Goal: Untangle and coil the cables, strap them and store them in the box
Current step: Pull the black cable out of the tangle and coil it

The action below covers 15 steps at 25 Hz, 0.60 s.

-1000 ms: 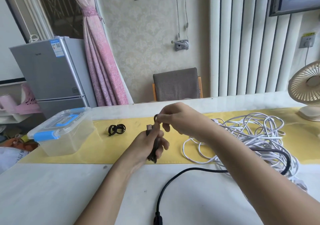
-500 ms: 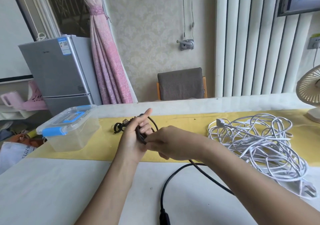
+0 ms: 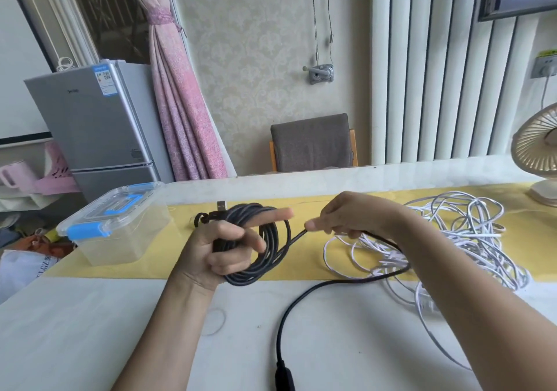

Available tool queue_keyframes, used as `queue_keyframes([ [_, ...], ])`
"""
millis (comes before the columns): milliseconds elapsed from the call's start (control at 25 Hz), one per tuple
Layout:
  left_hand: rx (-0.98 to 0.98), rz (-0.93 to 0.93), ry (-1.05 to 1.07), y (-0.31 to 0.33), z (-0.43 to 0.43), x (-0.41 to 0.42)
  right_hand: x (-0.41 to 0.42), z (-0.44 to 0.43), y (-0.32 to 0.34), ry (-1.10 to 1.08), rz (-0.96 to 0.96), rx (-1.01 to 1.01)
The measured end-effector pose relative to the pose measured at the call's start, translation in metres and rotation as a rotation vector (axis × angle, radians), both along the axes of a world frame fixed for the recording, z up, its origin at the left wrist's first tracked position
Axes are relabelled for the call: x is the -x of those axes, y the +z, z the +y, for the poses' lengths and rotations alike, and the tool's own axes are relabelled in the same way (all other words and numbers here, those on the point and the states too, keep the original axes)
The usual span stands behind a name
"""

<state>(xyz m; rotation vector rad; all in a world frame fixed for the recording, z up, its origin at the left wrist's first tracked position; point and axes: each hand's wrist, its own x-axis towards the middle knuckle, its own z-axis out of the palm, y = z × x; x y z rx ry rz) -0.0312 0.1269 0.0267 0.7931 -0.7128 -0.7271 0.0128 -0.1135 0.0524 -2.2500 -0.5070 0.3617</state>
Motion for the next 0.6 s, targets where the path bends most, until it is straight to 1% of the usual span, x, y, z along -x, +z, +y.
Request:
queue_keyframes([
  [80, -0.295, -0.152, 0.136, 0.002, -0.005, 0.006, -0.003, -0.007, 0.008, -0.067, 0.046, -0.167],
  [160, -0.578, -0.193, 0.301, 0.0, -0.013, 0.009, -0.002, -0.008, 0.018, -0.09, 0.099, -0.318],
  [240, -0.759, -0.196, 0.429, -0.001, -0.028, 0.011, 0.001, -0.004, 0.024, -0.109, 0.13, -0.412],
  [320, -0.847, -0.165, 0.608, -0.007, -0.043, 0.004, 0.007, 0.002, 0.028, -0.105, 0.126, -0.44],
  [400, -0.805, -0.075, 0.835, -0.015, -0.05, -0.006, 0.014, 0.009, 0.033, -0.065, 0.101, -0.449],
  [440, -0.751, -0.026, 0.924, -0.019, -0.051, -0.011, 0.017, 0.011, 0.036, -0.039, 0.088, -0.473],
  [520, -0.595, 0.075, 1.062, -0.023, -0.045, -0.019, 0.024, 0.011, 0.045, 0.034, 0.069, -0.525],
  [600, -0.405, 0.175, 1.174, -0.022, -0.037, -0.025, 0.032, 0.012, 0.05, 0.149, 0.046, -0.493],
])
